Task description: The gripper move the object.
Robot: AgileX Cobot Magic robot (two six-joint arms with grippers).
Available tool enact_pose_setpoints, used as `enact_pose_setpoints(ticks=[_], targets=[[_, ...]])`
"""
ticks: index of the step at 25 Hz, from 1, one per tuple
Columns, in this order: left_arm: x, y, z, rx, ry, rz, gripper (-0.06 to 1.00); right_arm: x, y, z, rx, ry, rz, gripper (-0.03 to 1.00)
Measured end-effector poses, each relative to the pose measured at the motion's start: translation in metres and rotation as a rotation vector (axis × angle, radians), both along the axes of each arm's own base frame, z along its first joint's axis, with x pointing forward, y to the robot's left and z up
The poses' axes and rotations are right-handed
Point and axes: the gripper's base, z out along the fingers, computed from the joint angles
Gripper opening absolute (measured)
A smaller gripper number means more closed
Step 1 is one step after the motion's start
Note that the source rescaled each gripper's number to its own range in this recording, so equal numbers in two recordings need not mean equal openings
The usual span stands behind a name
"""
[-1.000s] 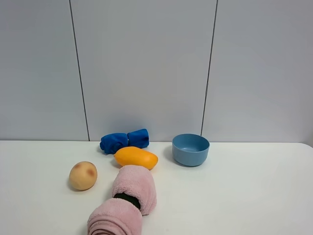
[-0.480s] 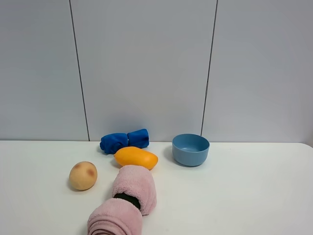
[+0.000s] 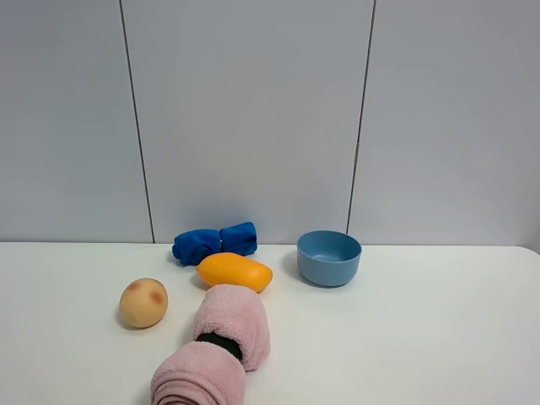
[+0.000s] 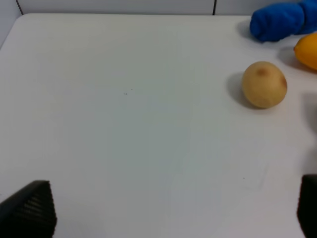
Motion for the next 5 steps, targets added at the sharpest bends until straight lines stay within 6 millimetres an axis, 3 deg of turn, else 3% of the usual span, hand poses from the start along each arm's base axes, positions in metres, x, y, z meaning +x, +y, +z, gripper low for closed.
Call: enact_pose_setpoints(ticks=[5], targets=[[0.0,0.0,0.0,0.0,0.0,0.0,1.0,0.0,0.0,0.0,0.0,0.0,0.0,1.0]])
